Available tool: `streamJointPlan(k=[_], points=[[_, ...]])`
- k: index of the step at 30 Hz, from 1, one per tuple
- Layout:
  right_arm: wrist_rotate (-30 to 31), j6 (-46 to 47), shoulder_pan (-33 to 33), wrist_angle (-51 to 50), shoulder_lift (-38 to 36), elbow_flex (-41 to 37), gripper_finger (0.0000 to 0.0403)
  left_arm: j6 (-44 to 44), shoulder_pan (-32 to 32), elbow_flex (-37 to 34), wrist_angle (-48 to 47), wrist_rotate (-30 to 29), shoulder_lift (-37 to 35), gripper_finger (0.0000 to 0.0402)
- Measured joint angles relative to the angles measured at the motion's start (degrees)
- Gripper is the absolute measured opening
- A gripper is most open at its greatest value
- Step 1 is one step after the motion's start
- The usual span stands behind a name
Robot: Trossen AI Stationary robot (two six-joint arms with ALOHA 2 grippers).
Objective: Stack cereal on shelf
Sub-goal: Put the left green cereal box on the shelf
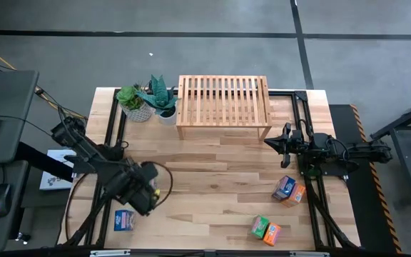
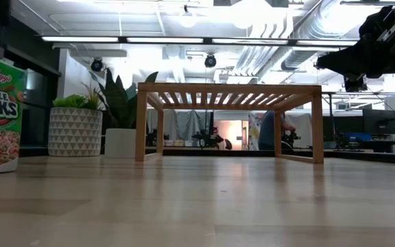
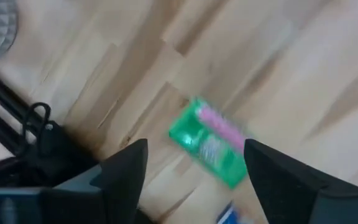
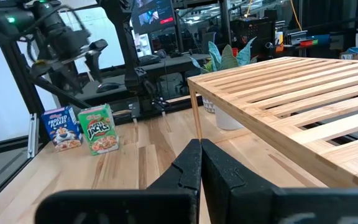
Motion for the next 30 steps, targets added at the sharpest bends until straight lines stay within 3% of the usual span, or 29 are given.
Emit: streamJointPlan(k=[5, 15, 30], points=[[0.01, -0.01, -0.01, 0.01, 0.00, 0.01, 0.0000, -7.08, -0.24, 0.01, 0.06, -1.79, -0.63, 0.0270], [-0.01, -0.01, -0.01, 0.00, 0.00, 0.01, 0.0000, -25.39, -8.26, -2.38, 0.04, -6.06, -0.96, 0.0270], [-0.01, -0.01, -0.01, -0.02, 0.00, 0.01, 0.0000, -23.90, -7.43, -2.38, 0.41, -6.65, -0.97, 0.0271]])
